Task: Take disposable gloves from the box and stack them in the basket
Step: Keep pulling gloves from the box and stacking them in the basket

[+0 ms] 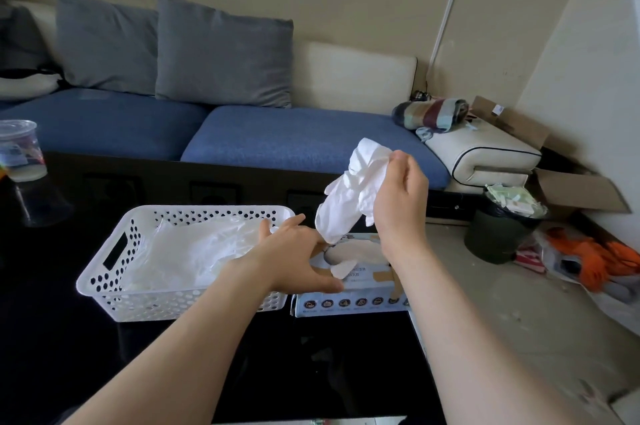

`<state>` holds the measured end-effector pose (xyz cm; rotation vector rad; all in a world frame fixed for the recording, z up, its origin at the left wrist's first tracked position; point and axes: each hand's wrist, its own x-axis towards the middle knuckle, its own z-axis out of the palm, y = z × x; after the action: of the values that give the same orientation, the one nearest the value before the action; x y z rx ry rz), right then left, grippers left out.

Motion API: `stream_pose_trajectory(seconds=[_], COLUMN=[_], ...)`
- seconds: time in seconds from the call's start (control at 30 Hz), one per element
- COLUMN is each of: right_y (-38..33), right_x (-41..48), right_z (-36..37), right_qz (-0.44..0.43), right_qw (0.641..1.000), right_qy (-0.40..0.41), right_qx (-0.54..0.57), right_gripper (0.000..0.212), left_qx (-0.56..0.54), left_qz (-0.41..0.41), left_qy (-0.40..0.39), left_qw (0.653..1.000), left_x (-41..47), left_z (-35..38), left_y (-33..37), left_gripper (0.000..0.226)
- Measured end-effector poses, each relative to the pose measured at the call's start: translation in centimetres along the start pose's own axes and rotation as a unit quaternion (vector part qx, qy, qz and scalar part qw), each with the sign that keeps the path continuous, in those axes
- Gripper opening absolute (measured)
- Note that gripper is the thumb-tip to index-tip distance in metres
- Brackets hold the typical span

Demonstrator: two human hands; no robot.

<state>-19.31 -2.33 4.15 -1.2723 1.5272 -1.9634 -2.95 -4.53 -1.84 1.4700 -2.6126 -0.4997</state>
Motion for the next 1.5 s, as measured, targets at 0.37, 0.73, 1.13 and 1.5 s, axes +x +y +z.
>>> stream_pose_trajectory(seconds=[0.37, 0.73, 1.13, 1.5], right_y=[-0.4, 1.0, -0.4, -1.1], right_x=[0.1, -0.5, -1.7, -1.9], right_z=[0.5, 0.8, 1.8, 1.0], right_qz=[0.292, 0.332, 0.267, 0.206], right_qw=[0.945, 0.927, 0.899, 0.928], right_qy=[0.016, -0.160, -0.309, -0.308], right_qx=[0.147, 0.064, 0.157, 0.029], right_gripper=[0.028, 0.045, 0.050, 0.015], left_qx=[-0.612, -0.541, -0.569, -0.557], left_qz=[0.057, -0.043, 0.012, -0.021], left_qy=[0.102, 0.262, 0.251, 0.231], left_qw=[0.782, 0.798, 0.783, 0.797], left_x=[-1.9, -2.7, -3.9, -4.3], left_z=[-4.5, -5.4, -6.3, -6.5], left_y=[0.2, -1.2, -1.4, -1.9], left_gripper=[0.034, 0.018, 0.038, 0.036])
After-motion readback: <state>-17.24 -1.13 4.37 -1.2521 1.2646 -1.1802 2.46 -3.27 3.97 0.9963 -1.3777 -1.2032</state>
